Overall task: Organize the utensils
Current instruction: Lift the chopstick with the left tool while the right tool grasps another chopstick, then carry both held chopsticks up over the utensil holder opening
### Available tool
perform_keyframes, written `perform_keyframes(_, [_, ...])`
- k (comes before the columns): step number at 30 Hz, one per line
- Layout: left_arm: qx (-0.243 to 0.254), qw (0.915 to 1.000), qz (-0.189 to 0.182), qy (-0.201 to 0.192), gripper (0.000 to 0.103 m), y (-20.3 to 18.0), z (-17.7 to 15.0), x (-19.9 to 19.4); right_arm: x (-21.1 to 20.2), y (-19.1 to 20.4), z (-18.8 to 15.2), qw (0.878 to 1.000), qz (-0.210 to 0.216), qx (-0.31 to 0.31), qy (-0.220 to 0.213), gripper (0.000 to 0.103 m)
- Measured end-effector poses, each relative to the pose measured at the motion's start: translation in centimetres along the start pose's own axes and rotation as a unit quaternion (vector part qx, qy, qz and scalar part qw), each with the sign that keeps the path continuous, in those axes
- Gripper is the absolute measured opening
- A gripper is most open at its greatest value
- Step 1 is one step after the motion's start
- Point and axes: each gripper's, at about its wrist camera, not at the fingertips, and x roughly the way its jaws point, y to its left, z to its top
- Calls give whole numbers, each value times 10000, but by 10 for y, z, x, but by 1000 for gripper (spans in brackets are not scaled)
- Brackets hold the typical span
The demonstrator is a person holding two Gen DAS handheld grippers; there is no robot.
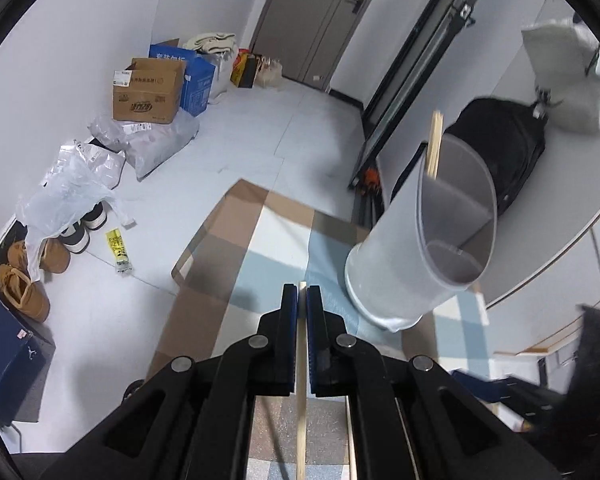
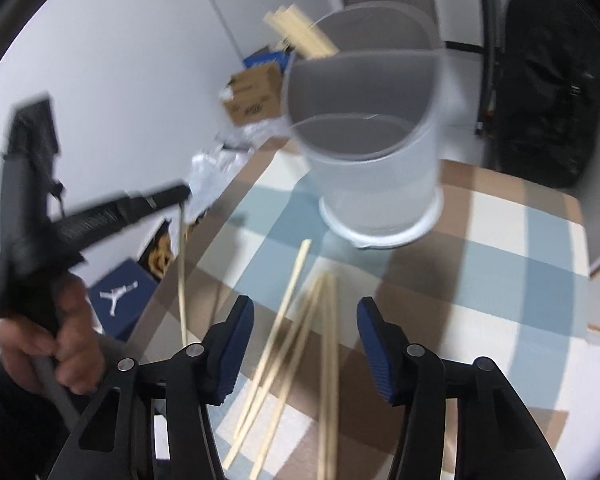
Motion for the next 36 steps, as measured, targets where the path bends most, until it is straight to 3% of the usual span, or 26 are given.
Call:
perform_keyframes(7, [23, 9997, -122, -214, 0, 8, 7, -12, 46, 15, 22, 9994, -82, -65, 315, 42])
perform_keyframes(19, [-141, 9993, -215, -287, 0, 27, 13, -23, 101, 23, 42, 9938, -716, -195, 827, 31])
perform_keyframes(26, [-176, 9988, -270, -364, 0, 28, 15, -27, 103, 28, 45, 9920, -1002, -282, 718, 24])
perform_keyframes(29, [-191, 9987, -282, -377, 0, 29, 15, -28, 102, 32, 41, 9902, -1162, -450, 623, 8])
perform_keyframes(36, [-168, 9987, -264, -402, 0, 28, 16, -30, 88, 32, 37, 9928, -1156, -306, 104, 6])
